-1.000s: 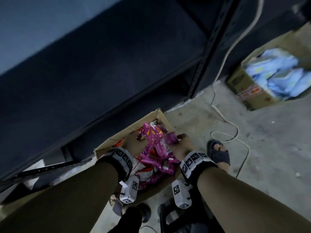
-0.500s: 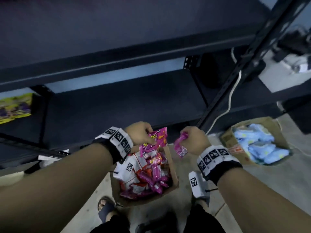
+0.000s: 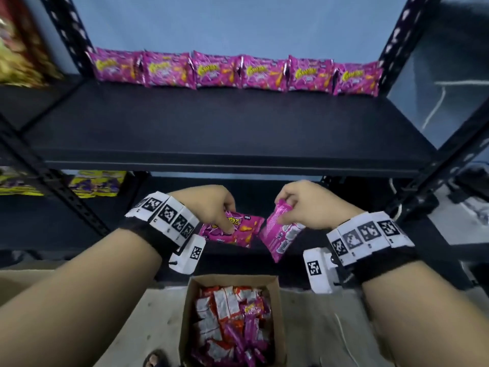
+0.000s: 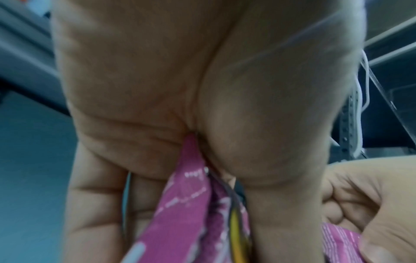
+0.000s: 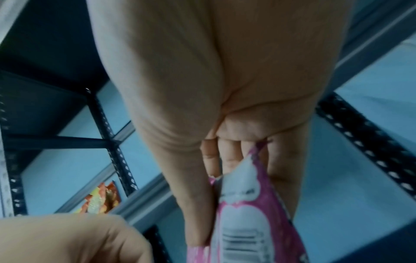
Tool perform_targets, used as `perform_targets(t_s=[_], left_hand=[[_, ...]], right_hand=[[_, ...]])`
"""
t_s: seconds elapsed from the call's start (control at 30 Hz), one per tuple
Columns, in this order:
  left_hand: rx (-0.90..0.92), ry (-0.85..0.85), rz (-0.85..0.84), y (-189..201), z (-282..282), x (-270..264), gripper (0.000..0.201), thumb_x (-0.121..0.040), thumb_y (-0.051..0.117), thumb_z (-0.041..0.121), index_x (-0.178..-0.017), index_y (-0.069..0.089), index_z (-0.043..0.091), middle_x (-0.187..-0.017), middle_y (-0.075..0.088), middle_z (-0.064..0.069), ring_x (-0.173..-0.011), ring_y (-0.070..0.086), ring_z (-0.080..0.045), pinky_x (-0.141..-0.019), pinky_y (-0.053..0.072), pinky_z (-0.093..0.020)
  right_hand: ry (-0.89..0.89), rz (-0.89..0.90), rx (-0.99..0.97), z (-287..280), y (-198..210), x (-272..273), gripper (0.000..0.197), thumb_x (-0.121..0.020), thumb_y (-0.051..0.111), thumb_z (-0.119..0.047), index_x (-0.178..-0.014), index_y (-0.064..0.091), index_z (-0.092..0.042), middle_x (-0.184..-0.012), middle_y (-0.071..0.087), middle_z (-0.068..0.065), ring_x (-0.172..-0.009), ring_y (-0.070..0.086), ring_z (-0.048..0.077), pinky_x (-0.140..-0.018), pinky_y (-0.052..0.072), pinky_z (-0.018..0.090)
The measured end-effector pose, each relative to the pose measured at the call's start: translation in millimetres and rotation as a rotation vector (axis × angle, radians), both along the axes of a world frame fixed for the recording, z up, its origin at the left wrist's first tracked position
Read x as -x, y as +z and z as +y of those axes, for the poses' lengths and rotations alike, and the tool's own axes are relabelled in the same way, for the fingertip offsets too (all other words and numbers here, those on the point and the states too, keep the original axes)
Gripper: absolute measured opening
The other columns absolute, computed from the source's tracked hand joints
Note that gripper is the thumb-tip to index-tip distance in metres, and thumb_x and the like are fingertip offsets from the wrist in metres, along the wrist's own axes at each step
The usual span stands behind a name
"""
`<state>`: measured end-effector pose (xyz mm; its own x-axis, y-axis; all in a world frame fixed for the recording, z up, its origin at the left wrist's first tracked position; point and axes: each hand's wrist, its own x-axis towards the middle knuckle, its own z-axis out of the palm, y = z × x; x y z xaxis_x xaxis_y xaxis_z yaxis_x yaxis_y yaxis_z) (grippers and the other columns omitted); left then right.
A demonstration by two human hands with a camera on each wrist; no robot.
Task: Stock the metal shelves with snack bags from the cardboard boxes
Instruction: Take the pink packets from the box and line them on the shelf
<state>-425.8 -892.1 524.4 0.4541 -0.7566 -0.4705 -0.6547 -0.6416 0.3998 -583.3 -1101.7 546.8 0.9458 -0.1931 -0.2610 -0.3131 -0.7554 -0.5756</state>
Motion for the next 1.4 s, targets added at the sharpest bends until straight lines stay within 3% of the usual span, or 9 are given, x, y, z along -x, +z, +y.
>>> perform_targets(t_s=[0.13, 0.37, 0.5, 0.63, 0.73, 0.9, 1.1, 1.2, 1.4], left_hand=[[0.074, 0.078, -0.045, 50.2, 38.6, -17.4, 0.04, -0.075, 0.087, 0.049, -0.107, 0.073, 0.03, -0.09, 0.07, 0.016, -0.081, 0.065, -0.004, -0.073, 0.047, -0.026], [0.258, 0.278, -0.103, 106.3, 98.0, -53.5, 0.042, -0.072, 0.09, 0.047, -0.107, 0.073, 0.033, -0.095, 0.073, 0.014, -0.091, 0.067, -0.003, -0.082, 0.051, -0.024], [0.343, 0.344, -0.123, 119.1, 104.4, -68.8, 0.04, -0.07, 0.09, 0.048, -0.103, 0.07, 0.035, -0.092, 0.069, 0.014, -0.086, 0.064, -0.002, -0.073, 0.045, -0.022], [0.414, 0.376, -0.128, 129.0, 99.5, -78.6, 0.039, -0.072, 0.09, 0.045, -0.105, 0.071, 0.033, -0.102, 0.07, 0.014, -0.098, 0.063, 0.001, -0.083, 0.047, -0.023], [0.492, 0.443, -0.093, 133.1, 91.7, -86.1, 0.037, -0.071, 0.092, 0.041, -0.102, 0.075, 0.031, -0.097, 0.076, 0.002, -0.092, 0.071, -0.015, -0.085, 0.055, -0.036], [0.565, 0.506, -0.065, 126.1, 74.5, -102.1, 0.034, -0.071, 0.092, 0.039, -0.1, 0.079, 0.028, -0.096, 0.074, -0.017, -0.071, 0.063, -0.013, -0.06, 0.051, -0.024], [0.436, 0.522, -0.116, 102.8, 61.1, -120.6, 0.031, -0.077, 0.086, 0.049, -0.098, 0.08, 0.027, -0.092, 0.078, 0.001, -0.088, 0.072, -0.014, -0.089, 0.058, -0.036], [0.374, 0.504, -0.229, 100.6, 56.6, -124.6, 0.042, -0.082, 0.08, 0.051, -0.117, 0.074, 0.028, -0.111, 0.074, 0.008, -0.103, 0.068, -0.011, -0.098, 0.052, -0.032], [0.352, 0.428, -0.468, 93.2, 30.4, -116.9, 0.053, -0.095, 0.064, 0.052, -0.14, 0.057, 0.025, -0.136, 0.056, -0.003, -0.122, 0.058, -0.022, -0.107, 0.047, -0.043]], right_hand=[[0.077, -0.101, -0.055, 15.8, 39.0, -35.0, 0.029, -0.079, 0.087, -0.02, -0.104, 0.073, -0.027, -0.087, 0.074, 0.0, -0.055, 0.058, 0.001, -0.064, 0.05, 0.03], [0.115, -0.31, -0.168, 38.0, 89.1, -78.2, 0.028, -0.086, 0.082, -0.016, -0.111, 0.071, -0.023, -0.092, 0.075, -0.004, -0.079, 0.075, 0.012, -0.077, 0.06, 0.037], [0.098, -0.386, -0.207, 41.2, 101.2, -93.3, 0.031, -0.087, 0.081, -0.016, -0.116, 0.071, -0.023, -0.095, 0.075, -0.005, -0.081, 0.074, 0.007, -0.077, 0.057, 0.028], [0.029, -0.461, -0.302, 39.2, 105.8, -102.2, 0.031, -0.09, 0.078, -0.011, -0.118, 0.07, -0.022, -0.095, 0.075, -0.006, -0.082, 0.074, 0.003, -0.078, 0.059, 0.025], [-0.057, -0.521, -0.389, 30.1, 101.0, -110.2, 0.029, -0.091, 0.076, -0.01, -0.118, 0.069, -0.022, -0.1, 0.077, -0.001, -0.089, 0.076, 0.014, -0.084, 0.062, 0.038], [-0.234, -0.585, -0.501, 9.8, 85.1, -120.8, 0.024, -0.094, 0.073, -0.013, -0.116, 0.066, -0.022, -0.1, 0.077, 0.002, -0.092, 0.076, 0.022, -0.087, 0.061, 0.042], [-0.405, -0.547, -0.275, -12.1, 59.0, -127.0, 0.031, -0.095, 0.072, -0.023, -0.124, 0.064, -0.018, -0.11, 0.069, 0.002, -0.1, 0.069, 0.02, -0.089, 0.055, 0.036], [-0.434, -0.515, -0.158, -15.9, 52.6, -128.2, 0.035, -0.096, 0.07, -0.026, -0.129, 0.063, -0.017, -0.112, 0.066, -0.001, -0.103, 0.066, 0.019, -0.086, 0.048, 0.03], [-0.369, -0.523, 0.126, 0.2, 58.1, -130.4, 0.045, -0.097, 0.066, -0.035, -0.138, 0.059, -0.017, -0.137, 0.061, 0.003, -0.126, 0.056, 0.023, -0.102, 0.047, 0.036]])
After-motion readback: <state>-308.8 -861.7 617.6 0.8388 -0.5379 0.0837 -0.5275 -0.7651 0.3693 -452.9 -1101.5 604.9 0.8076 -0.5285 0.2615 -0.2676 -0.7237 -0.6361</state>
